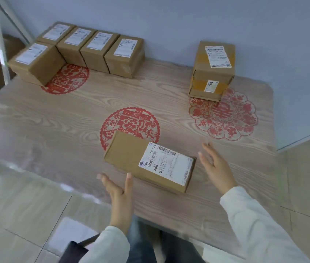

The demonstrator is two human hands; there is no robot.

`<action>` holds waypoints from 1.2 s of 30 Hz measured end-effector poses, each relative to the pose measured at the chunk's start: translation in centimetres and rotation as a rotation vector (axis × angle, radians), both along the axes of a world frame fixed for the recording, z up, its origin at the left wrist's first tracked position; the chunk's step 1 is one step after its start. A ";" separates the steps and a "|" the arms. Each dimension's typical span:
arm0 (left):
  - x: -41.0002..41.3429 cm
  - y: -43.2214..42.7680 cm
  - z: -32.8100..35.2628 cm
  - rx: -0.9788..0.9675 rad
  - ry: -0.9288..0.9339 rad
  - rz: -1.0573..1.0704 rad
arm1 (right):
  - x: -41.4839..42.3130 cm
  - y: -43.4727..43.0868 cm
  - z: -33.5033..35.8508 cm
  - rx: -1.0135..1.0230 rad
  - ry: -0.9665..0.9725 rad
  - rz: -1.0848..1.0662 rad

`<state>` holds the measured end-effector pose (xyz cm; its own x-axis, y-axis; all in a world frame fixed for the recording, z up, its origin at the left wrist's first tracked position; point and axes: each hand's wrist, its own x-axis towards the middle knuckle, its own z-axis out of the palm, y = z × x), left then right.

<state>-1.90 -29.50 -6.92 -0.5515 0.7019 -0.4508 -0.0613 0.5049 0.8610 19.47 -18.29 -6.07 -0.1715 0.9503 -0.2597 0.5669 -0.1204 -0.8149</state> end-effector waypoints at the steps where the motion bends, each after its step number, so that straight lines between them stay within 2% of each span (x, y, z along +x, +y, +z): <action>1: 1.4 -0.6 -0.2 -0.018 -0.026 0.028 | 0.6 0.0 -0.3 -0.029 0.030 0.003; 6: 8.2 -2.7 -0.1 -0.160 -0.246 -0.041 | 2.2 0.1 -1.4 -0.167 0.111 0.045; 12: 10.6 -1.6 0.4 -0.147 -0.477 0.047 | 0.8 0.4 -1.4 -0.228 0.176 0.082; 18: 10.8 0.1 -0.1 -0.153 -0.485 0.045 | 0.2 0.9 -1.1 -0.307 0.193 0.146; 28: 10.4 0.9 0.6 -0.012 -0.490 -0.030 | -0.2 0.7 -1.7 -0.222 0.153 0.155; 36: 10.2 0.9 0.5 0.046 -0.475 -0.170 | 1.0 -0.7 -1.2 -0.156 0.244 0.032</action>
